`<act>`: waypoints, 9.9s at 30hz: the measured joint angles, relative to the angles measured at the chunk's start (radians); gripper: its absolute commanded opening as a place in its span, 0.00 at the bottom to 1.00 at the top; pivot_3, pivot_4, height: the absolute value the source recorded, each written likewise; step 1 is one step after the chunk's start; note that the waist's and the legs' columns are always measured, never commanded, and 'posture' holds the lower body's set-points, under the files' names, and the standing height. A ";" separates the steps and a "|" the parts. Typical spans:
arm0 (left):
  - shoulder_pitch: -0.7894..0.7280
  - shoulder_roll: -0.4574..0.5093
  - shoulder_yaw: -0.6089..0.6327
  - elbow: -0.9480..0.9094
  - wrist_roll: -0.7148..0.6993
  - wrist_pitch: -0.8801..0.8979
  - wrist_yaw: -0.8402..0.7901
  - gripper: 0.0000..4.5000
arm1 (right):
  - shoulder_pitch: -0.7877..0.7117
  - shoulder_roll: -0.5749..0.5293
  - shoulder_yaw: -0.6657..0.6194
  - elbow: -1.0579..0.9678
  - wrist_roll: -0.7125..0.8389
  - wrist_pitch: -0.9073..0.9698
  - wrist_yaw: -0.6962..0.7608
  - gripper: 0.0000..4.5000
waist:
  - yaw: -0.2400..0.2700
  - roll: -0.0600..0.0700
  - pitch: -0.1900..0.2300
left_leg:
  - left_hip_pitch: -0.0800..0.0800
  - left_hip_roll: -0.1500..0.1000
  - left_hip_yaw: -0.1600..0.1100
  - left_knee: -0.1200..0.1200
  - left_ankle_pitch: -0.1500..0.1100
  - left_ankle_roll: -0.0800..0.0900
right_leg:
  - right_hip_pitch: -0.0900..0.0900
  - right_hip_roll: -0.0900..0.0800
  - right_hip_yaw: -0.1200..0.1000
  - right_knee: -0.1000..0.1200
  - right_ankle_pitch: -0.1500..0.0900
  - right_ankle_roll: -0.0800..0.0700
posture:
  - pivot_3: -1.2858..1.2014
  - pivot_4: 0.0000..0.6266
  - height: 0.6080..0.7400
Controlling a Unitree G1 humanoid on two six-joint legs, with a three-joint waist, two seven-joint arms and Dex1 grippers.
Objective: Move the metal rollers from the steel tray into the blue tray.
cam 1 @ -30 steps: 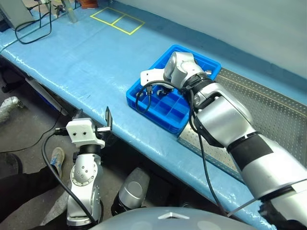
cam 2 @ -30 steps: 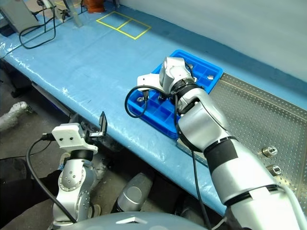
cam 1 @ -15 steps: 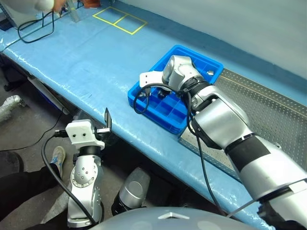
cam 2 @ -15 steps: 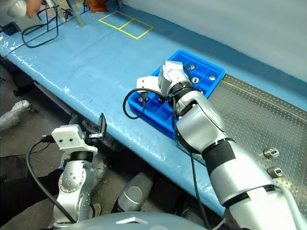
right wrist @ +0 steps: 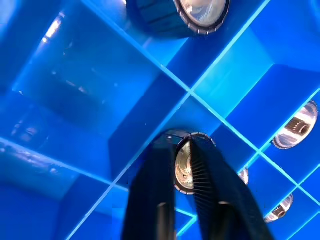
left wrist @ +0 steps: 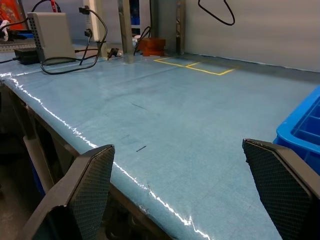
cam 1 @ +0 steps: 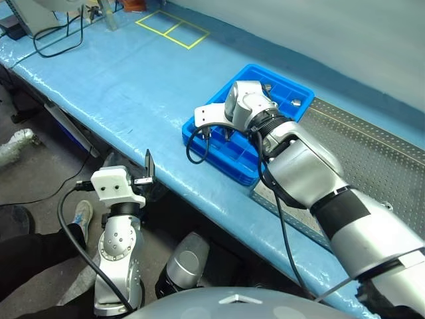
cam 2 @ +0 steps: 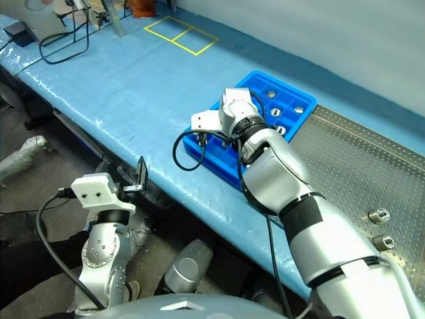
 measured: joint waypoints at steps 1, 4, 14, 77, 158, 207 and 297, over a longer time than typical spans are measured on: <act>0.000 0.000 0.000 0.000 0.000 0.000 0.001 1.00 | 0.000 0.000 0.001 0.001 0.000 -0.001 -0.003 0.00 | 0.001 0.000 0.000 | -0.001 0.000 0.000 0.001 0.000 0.000 | 0.000 -0.001 -0.001 0.000 0.000 0.000 | 0.78 0.24 1.00; 0.001 0.000 0.000 0.000 0.000 0.000 0.003 1.00 | 0.000 0.000 -0.006 0.004 0.004 -0.007 -0.003 0.00 | 0.001 0.000 0.000 | -0.001 0.000 0.000 0.003 0.000 0.000 | 0.000 -0.001 -0.001 0.000 0.000 0.001 | 0.78 0.24 1.00; -0.003 0.000 -0.001 0.000 0.000 -0.001 0.001 1.00 | -0.031 -0.019 -0.096 0.008 0.084 -0.086 0.106 0.00 | -0.023 0.000 0.000 | -0.005 0.002 0.000 -0.003 0.000 0.003 | -0.001 0.001 -0.003 0.001 0.001 0.002 | 0.76 0.24 1.00; 0.049 0.003 -0.033 0.002 0.081 -0.088 0.012 1.00 | -0.019 0.010 -0.023 0.016 0.021 0.082 -0.003 0.00 | 0.018 0.001 0.000 | -0.003 0.002 -0.002 0.000 -0.004 -0.002 | 0.000 -0.001 -0.008 0.002 -0.004 -0.003 | 0.79 0.24 1.00; -0.037 0.073 -0.153 -0.080 0.265 -0.062 -0.052 1.00 | -0.072 -0.028 -0.083 0.039 0.077 0.180 0.058 0.17 | 0.022 0.007 0.003 | -0.010 0.003 -0.009 -0.001 -0.002 0.000 | -0.002 -0.001 -0.015 0.002 -0.004 -0.001 | 0.76 0.24 1.00; -0.163 0.120 -0.150 0.029 0.196 -0.022 -0.157 1.00 | -0.122 -0.065 -0.515 0.025 0.412 0.180 -0.295 0.58 | -0.192 0.008 0.004 | -0.004 0.002 -0.011 -0.002 0.000 0.002 | 0.005 0.000 -0.013 0.003 0.001 -0.008 | 0.72 0.24 1.00; -0.058 0.116 -0.169 -0.080 0.232 0.051 -0.150 1.00 | 0.068 -0.092 -0.579 0.016 0.397 0.080 -0.659 0.31 | -0.042 0.008 0.003 | -0.003 0.002 -0.010 -0.005 0.000 0.001 | 0.004 0.000 -0.013 0.002 -0.003 -0.003 | 0.75 0.24 1.00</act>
